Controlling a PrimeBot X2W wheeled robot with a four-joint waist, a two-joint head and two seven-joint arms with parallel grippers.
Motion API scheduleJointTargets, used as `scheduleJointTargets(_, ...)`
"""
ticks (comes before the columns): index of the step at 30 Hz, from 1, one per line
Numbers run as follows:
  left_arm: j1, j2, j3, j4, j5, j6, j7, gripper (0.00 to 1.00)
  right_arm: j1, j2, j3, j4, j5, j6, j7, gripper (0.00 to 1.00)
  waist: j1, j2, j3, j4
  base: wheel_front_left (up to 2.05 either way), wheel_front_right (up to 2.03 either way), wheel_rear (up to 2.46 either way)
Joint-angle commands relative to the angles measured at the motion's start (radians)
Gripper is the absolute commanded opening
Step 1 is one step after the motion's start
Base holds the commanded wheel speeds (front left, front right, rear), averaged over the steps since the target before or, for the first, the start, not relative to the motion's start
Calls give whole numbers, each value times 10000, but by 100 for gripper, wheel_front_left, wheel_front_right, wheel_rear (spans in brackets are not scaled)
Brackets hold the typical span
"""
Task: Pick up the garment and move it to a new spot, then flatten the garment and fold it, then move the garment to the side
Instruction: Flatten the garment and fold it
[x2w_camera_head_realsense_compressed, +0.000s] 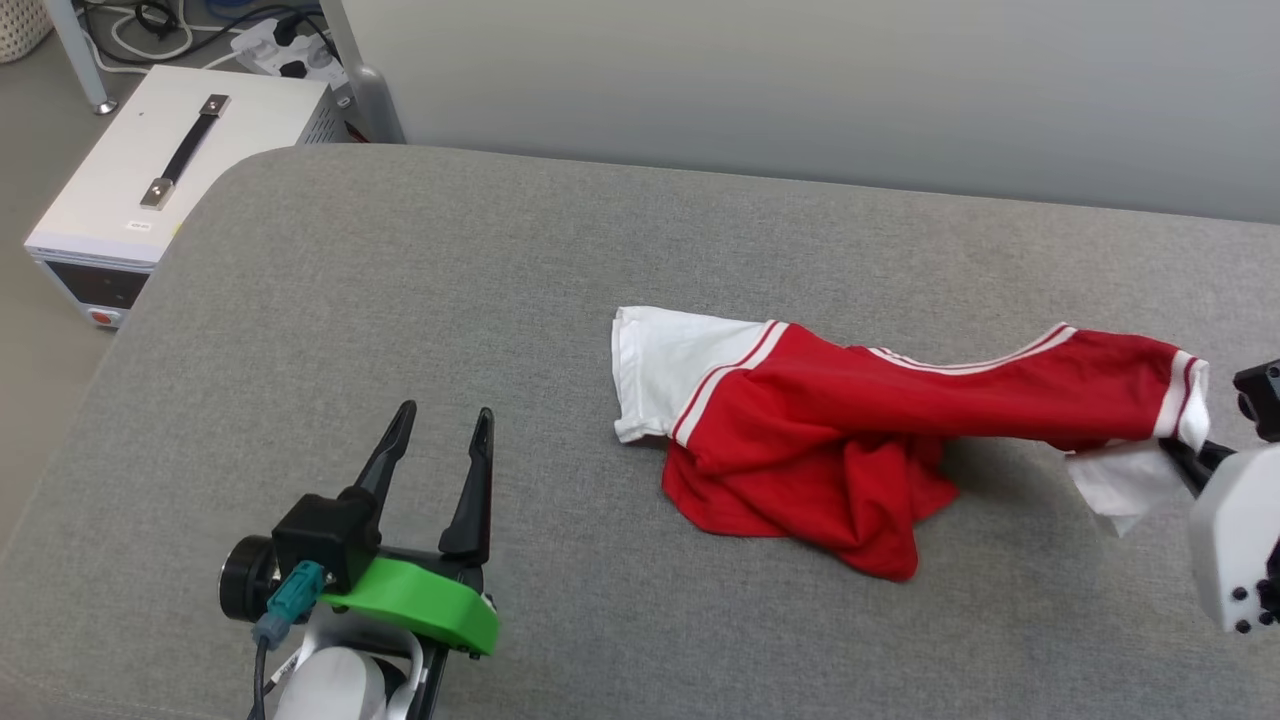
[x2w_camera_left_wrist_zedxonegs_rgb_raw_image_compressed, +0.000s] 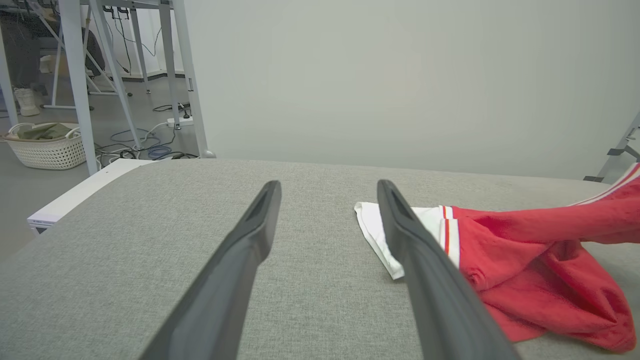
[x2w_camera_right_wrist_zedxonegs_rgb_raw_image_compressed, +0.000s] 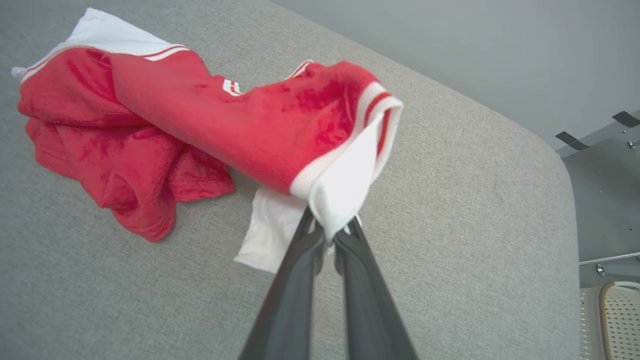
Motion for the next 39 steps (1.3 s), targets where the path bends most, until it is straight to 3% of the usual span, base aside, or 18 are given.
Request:
scheduleJointTargets(1, 88, -24, -30, -27, -57, -28, -57, 100, 140, -329, -7, -186, 225, -7, 201, 0, 0, 0, 71, -3, 0, 0, 0)
scheduleJointTargets(7, -206, -49, -288, -122, -76, -28, -57, 100, -20, -1522, -274, -51, 1137, -7, 1170, 0, 0, 0, 833, 224, 0, 0, 0)
scheduleJointTargets(14, -835, -42, -531, -105, -99, -28, -57, 100, -1488, -2340, 43, 1621, 2056, -7, 1643, 0, 0, 0, 2133, 760, 0, 0, 0)
scheduleJointTargets(20, -1287, -114, -634, -130, -135, -28, -57, 100, -3073, -2882, 857, 3207, 2170, -7, 1396, 0, 0, 0, 3025, 1184, 0, 0, 0)
scheduleJointTargets(21, -1348, -130, -638, -136, -145, -28, -57, 100, -3310, -2968, 941, 3454, 2117, -7, 1307, 7, 0, 0, 3141, 1238, 0, 0, 0)
scheduleJointTargets(22, -1424, -151, -646, -134, -154, -28, -57, 100, -3626, -3063, 1037, 3726, 1975, -7, 1057, 100, 0, 0, 3247, 1293, 0, 0, 0)
scheduleJointTargets(30, -1664, -296, -596, -5, -197, -29, -57, 100, -5108, -3547, 1432, 5779, 1010, -7, 171, 100, 0, 0, 3456, 1419, 0, 0, 0)
scheduleJointTargets(33, -1670, -344, -509, 81, -179, -29, -57, 100, -5694, -3081, 1118, 6812, 254, -7, -873, 100, 0, 0, 3139, 1210, 0, 0, 0)
scheduleJointTargets(39, -1586, -279, -376, 98, -138, -29, -57, 100, -5917, -2271, 995, 7257, 40, -7, -2271, 100, 0, 0, 2436, 753, 0, 0, 0)
